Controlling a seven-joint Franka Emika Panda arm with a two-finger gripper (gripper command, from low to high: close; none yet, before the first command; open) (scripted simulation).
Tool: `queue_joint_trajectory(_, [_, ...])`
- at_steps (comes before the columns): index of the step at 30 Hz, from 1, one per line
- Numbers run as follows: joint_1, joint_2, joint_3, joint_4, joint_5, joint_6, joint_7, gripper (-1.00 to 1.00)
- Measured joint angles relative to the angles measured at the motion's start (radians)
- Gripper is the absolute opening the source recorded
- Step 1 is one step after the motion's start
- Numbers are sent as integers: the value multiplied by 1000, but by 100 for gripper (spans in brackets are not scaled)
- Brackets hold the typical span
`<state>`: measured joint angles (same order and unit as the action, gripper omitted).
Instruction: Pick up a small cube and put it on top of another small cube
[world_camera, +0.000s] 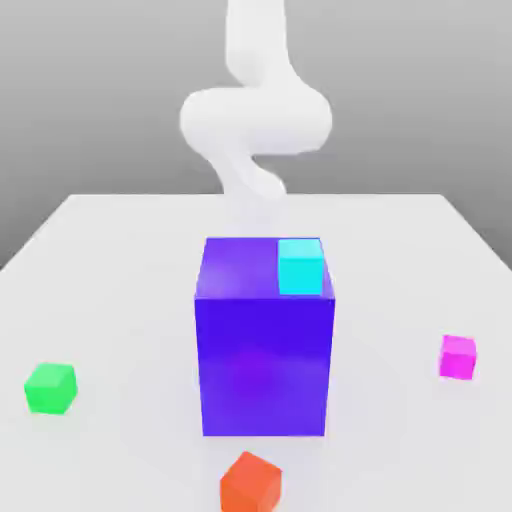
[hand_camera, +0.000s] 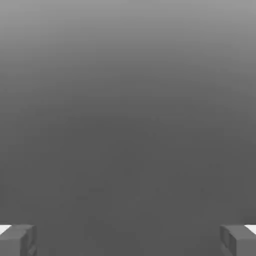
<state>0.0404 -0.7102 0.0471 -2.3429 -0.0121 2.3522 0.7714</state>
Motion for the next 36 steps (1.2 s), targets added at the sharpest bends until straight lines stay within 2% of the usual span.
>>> queue_joint_trajectory(16, [276,587,300,-278,-99,340,-172,0])
queue_joint_trajectory(21, [400,769,373,-364,-131,444,-224,0])
queue_joint_trajectory(24, [439,868,346,-371,-206,509,-186,0])
queue_joint_trajectory(29, [582,1020,170,-337,-365,621,-67,0])
queue_joint_trajectory(30, [610,1044,137,-331,-386,640,-50,-100])
queue_joint_trajectory(36, [623,1056,121,-328,-400,650,-39,-100])
